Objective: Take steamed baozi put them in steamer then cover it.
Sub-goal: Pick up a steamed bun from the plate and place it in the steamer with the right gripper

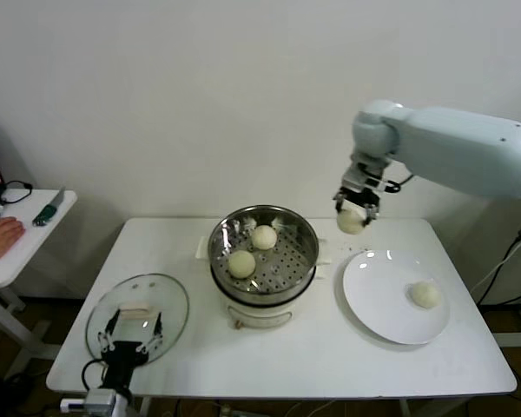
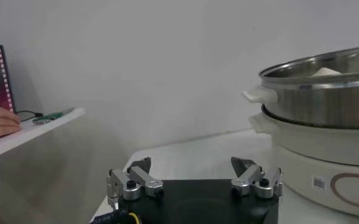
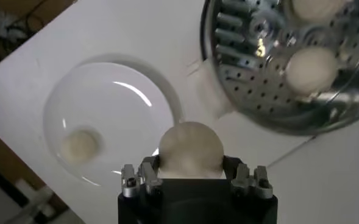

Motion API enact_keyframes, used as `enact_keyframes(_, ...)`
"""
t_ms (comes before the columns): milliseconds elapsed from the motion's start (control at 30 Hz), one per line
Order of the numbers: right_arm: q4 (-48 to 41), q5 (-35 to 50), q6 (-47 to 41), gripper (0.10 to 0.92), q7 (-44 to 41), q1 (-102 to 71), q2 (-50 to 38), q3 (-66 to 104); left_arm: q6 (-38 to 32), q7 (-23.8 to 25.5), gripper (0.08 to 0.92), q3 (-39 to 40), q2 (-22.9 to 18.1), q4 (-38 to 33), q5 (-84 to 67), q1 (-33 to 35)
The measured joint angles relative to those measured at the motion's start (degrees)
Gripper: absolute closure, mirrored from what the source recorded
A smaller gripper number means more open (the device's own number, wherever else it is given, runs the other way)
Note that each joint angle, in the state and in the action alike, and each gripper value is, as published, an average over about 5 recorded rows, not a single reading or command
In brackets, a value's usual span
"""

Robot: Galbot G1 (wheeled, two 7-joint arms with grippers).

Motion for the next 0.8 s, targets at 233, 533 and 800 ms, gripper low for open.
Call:
enact_keyframes(233,-0.1,-4.9,4.5,0.344,-0.1,-3.4,7.2,2.7,-0.1,-0.1,0.177,-1.0,0.0,-0.3,0.0,1.1)
enact_keyframes(533,0.7,-9.0,8.2,0.338,0.3,-9.3,13.1,3.5,-0.5,-0.1,0.177,-1.8,-0.2,-0.2,-0.2,2.4)
enact_keyframes(800,1.1,-10.3,9.6,0.336,0.6,-12.5,15.1,3.2,-0.7,-0.1,0.177,-1.9,-0.2,0.4,-0.2,2.7)
